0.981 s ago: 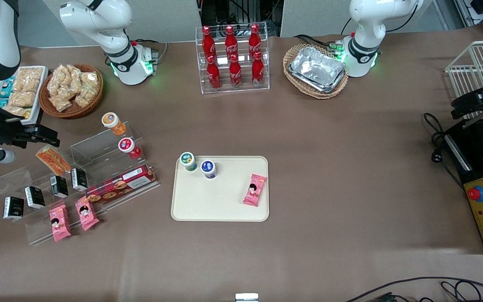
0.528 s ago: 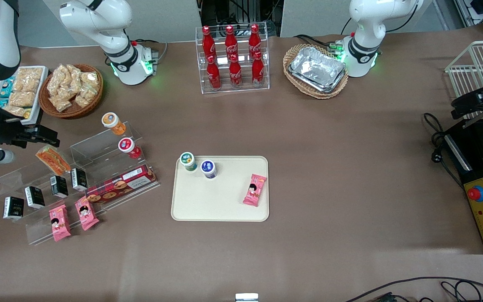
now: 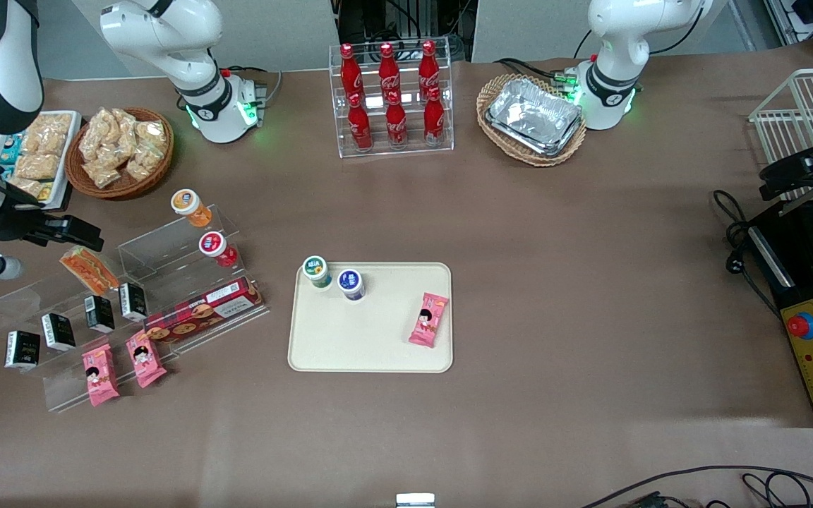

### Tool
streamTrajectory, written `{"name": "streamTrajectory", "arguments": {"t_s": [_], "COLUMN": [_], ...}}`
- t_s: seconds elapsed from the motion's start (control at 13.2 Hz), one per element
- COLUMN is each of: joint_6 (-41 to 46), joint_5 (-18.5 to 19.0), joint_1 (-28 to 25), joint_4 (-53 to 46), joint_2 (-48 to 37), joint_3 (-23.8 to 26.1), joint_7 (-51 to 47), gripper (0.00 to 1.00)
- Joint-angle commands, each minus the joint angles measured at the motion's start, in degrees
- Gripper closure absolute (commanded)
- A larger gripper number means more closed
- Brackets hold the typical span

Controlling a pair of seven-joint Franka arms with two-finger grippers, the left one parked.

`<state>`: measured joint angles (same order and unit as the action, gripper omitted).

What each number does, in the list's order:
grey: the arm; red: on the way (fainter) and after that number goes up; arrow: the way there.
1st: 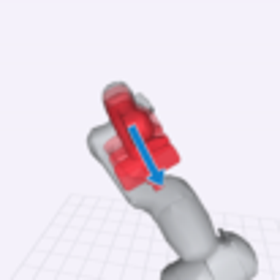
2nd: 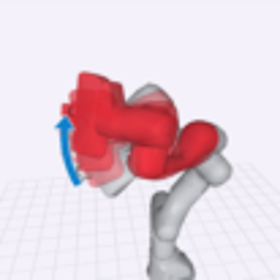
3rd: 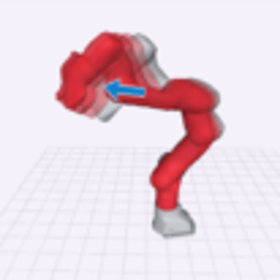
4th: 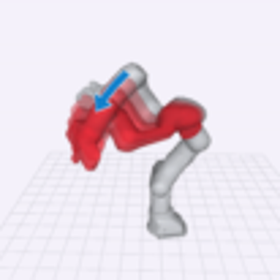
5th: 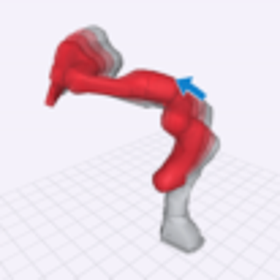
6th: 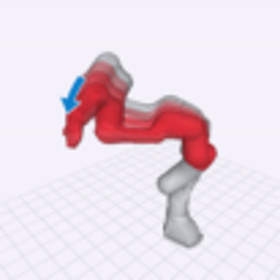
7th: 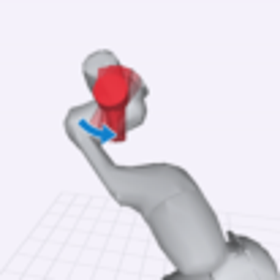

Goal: Place sandwich on tray
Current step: 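Move the right gripper toward the wrapped sandwich on the acrylic rack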

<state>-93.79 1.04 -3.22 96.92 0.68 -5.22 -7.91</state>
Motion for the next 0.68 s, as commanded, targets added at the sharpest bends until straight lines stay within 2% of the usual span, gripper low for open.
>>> {"name": "streamTrajectory", "arguments": {"t_s": [0.0, 0.15, 0.38, 0.6], "joint_6": [2.46, 5.72, 5.90, 4.94], "joint_5": [1.16, 1.51, 1.16, 1.60], "joint_1": [-0.21, -0.29, 0.32, 0.67], "joint_4": [-1.29, -2.69, -3.31, -4.36], "joint_2": [-0.16, 0.28, 0.28, 2.30], "joint_3": [0.03, 0.03, -0.14, -0.67], "joint_7": [-7.54, -14.46, -25.89, -42.40], "gripper": [0.00, 0.00, 0.00, 0.00]}}
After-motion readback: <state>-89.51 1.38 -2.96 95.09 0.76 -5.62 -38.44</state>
